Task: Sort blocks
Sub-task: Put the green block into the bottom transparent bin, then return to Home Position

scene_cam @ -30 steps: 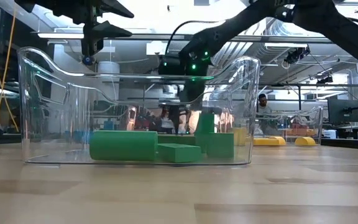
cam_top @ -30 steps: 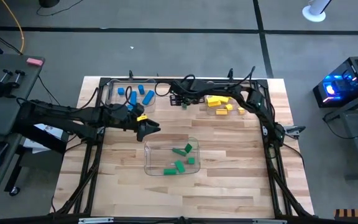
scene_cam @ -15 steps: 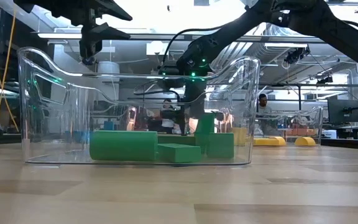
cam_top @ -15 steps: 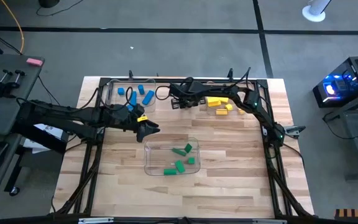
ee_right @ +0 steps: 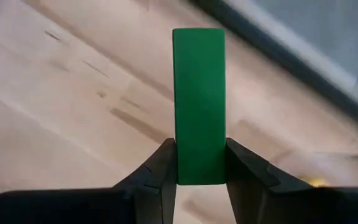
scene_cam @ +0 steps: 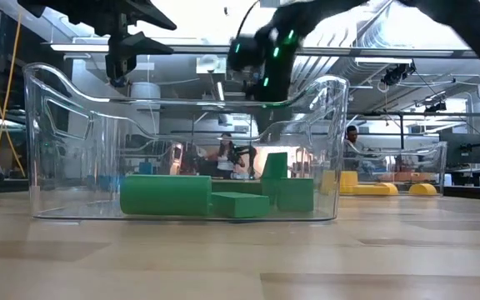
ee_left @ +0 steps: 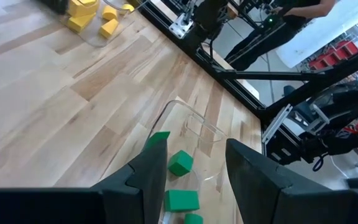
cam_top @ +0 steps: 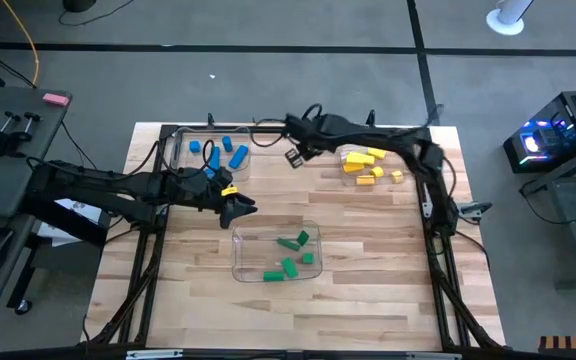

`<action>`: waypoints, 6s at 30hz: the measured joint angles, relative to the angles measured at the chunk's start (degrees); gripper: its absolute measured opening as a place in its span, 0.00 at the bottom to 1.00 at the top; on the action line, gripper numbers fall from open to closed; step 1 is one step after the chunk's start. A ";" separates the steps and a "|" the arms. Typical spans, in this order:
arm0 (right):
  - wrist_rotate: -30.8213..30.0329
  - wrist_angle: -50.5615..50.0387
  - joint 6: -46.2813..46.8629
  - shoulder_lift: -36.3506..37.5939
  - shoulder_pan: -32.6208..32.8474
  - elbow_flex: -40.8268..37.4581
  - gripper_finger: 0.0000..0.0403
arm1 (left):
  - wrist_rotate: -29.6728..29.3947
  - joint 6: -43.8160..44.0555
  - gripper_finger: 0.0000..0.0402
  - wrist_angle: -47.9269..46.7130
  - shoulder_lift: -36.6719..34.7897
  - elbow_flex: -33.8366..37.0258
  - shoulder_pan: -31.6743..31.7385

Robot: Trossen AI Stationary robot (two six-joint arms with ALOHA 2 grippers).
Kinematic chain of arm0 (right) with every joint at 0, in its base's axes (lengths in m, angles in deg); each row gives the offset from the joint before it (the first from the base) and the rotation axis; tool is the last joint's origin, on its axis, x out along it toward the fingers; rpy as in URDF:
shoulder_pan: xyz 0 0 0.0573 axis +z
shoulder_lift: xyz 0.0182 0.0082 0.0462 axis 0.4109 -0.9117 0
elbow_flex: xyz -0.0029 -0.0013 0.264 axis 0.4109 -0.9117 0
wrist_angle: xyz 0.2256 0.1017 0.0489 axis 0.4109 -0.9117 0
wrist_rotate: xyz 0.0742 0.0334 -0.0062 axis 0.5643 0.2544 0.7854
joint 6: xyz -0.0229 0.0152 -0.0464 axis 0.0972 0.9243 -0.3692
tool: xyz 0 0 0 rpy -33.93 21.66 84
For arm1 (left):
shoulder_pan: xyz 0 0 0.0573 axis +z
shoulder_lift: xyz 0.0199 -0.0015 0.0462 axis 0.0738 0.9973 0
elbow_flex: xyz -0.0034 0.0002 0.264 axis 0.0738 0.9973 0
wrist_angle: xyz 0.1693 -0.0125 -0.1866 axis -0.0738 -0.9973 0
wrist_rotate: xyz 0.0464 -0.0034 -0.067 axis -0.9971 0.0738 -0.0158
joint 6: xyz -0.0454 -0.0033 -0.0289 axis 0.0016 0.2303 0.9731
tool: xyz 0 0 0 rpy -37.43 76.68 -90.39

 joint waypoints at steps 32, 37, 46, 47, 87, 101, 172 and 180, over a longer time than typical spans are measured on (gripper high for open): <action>26.36 8.72 -25.40 19.40 33.57 -10.82 0.46 | 1.92 1.11 0.37 3.94 0.00 0.00 0.13; 26.09 7.82 -25.79 20.29 33.26 -10.82 0.47 | 8.42 -2.92 0.37 5.51 -0.84 0.02 0.10; 15.60 -3.15 -20.65 32.89 28.98 -10.82 0.18 | 4.23 -17.18 0.23 9.13 -12.33 0.40 0.13; 15.22 -4.04 -19.16 34.74 28.46 -10.82 0.11 | 3.04 -18.93 0.20 9.35 -14.18 1.14 0.13; 17.83 54.80 -0.22 89.60 23.79 -78.88 0.00 | -6.46 -12.90 0.00 43.28 -34.84 37.18 0.10; 26.51 74.77 -4.64 99.83 19.16 -98.03 0.00 | -6.46 -12.92 0.00 43.28 -34.84 37.18 0.10; 25.39 59.55 -11.91 121.52 20.65 -105.02 0.01 | -3.03 -13.46 0.00 5.60 -55.67 37.09 -1.95; 25.39 59.50 -11.91 121.53 20.65 -105.02 0.01 | -3.03 -13.46 0.00 5.57 -55.65 37.09 -1.95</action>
